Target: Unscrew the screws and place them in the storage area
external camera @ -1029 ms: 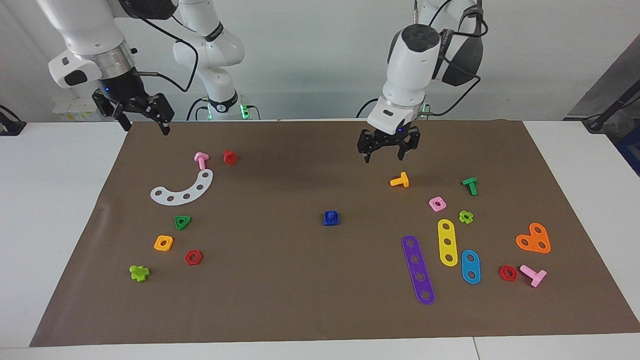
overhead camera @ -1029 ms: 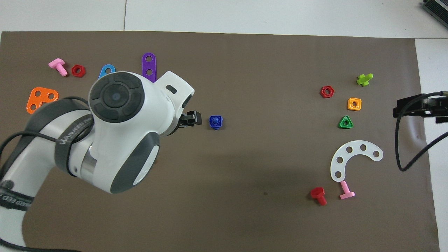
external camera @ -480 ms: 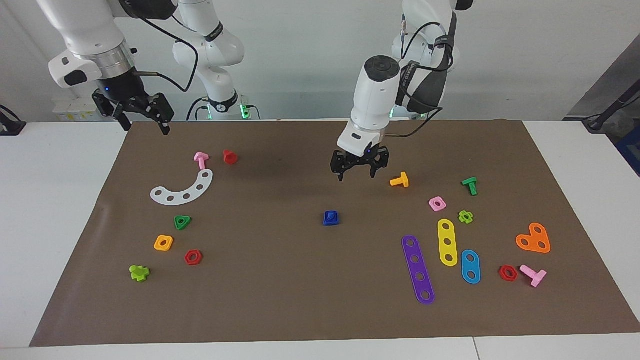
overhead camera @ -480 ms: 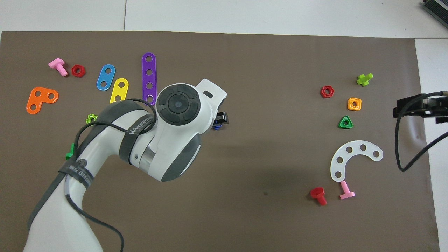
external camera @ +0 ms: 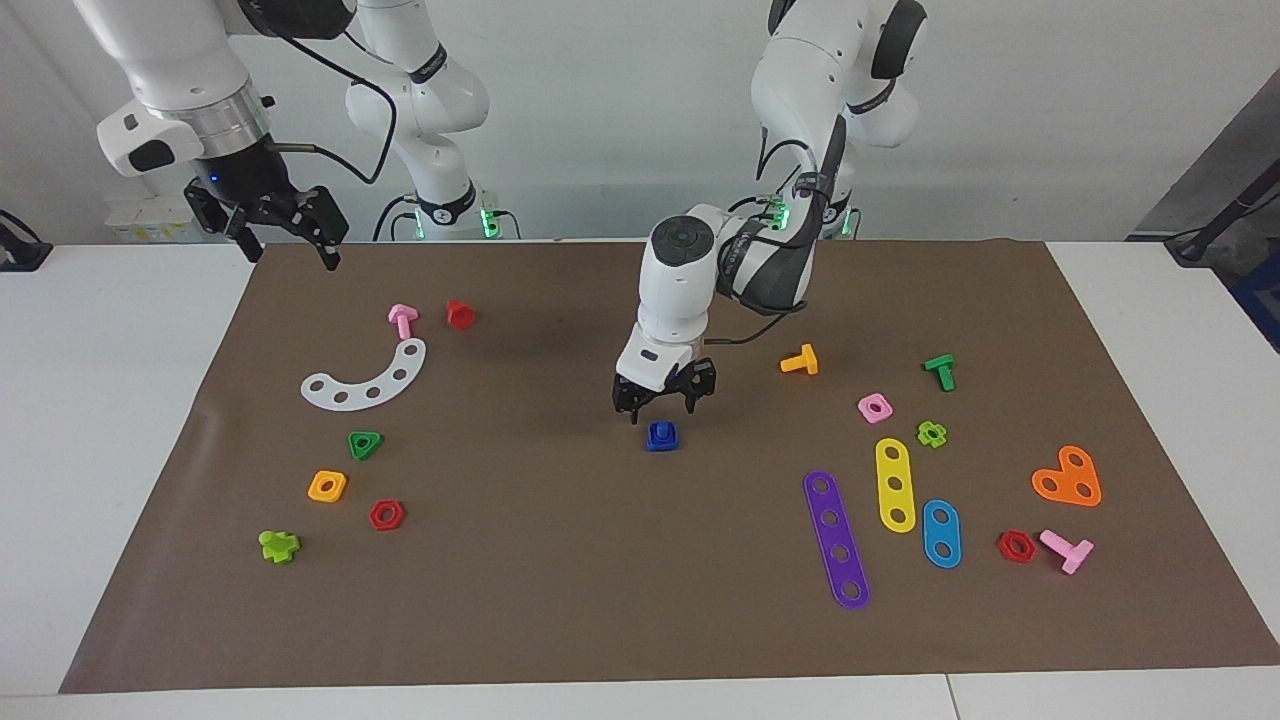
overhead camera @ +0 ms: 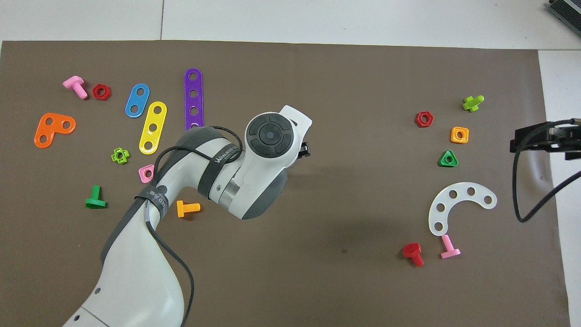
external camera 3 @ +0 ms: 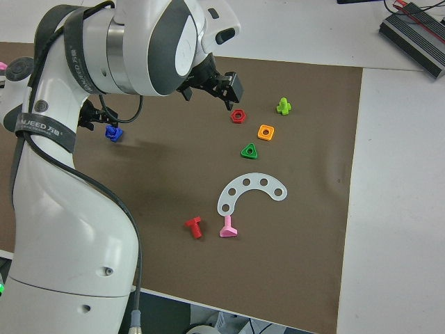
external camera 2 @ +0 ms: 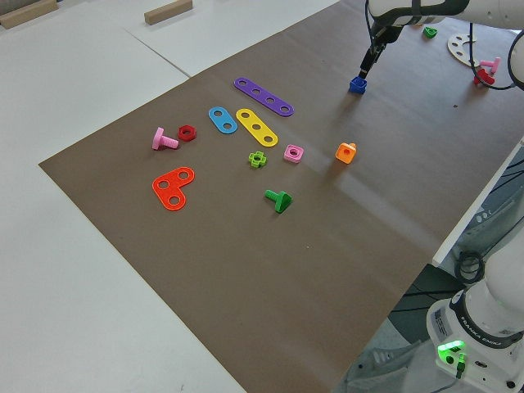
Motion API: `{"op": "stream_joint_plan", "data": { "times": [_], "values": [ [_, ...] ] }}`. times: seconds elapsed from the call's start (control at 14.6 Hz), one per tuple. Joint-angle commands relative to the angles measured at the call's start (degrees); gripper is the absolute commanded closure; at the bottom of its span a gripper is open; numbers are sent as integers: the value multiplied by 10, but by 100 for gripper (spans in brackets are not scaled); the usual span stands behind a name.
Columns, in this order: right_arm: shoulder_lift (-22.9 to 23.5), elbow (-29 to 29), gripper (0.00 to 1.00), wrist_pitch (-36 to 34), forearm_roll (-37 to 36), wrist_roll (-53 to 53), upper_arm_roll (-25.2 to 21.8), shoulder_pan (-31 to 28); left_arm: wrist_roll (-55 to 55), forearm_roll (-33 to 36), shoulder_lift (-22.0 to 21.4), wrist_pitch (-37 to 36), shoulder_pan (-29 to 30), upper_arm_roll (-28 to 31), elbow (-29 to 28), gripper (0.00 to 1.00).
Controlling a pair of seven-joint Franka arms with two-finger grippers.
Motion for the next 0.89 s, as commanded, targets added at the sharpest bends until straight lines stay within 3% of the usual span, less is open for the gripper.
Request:
{"op": "stream_joint_plan", "data": {
  "times": [0.0, 0.41, 0.82],
  "values": [
    [-12, -11, 0, -4, 4, -10, 5, -5, -9, 27, 13, 26, -6, 10, 4, 8],
    [-12, -11, 0, -4, 4, -10, 5, -5, -8, 45, 47, 63, -7, 10, -3, 11],
    [-12, -11, 0, -4, 4, -10, 5, -5, -4, 47, 48, 57, -4, 9, 1, 13]
  ]
}}
